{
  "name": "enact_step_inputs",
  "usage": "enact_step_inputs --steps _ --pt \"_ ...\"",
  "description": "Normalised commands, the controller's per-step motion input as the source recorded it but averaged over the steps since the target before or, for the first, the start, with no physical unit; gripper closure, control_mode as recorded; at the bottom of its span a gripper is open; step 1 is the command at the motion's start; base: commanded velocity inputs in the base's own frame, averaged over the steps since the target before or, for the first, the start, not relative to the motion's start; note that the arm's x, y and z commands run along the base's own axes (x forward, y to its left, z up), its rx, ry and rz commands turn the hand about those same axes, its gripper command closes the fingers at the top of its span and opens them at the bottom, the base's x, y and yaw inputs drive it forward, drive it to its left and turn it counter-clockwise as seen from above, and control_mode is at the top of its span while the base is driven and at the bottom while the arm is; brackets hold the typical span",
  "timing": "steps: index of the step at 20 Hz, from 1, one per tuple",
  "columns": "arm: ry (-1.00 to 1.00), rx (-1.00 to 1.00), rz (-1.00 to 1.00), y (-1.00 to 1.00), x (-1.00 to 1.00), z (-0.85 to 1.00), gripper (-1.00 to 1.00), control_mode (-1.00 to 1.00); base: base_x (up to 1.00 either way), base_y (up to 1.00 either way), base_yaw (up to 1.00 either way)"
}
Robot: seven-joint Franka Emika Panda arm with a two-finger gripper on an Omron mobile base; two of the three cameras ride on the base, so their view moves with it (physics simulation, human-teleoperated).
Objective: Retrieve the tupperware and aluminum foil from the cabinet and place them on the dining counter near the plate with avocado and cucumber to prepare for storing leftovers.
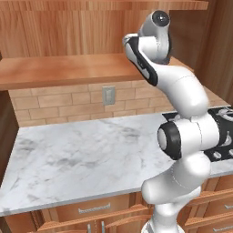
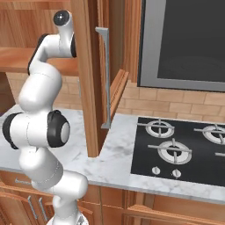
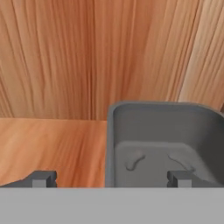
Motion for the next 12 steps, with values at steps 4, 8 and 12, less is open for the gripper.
enact_step_inputs --steps 4,8,12 --pt "0.00 0.00 0.02 -0.03 0.47 -0.21 -1.00 -1.00 0.00 0.00 0.00" --pt "0.00 0.00 0.02 -0.04 0.48 -0.17 -1.00 -1.00 0.00 0.00 0.00" --pt "0.00 0.00 0.02 -0.01 0.48 -0.17 -1.00 -1.00 0.00 0.00 0.00"
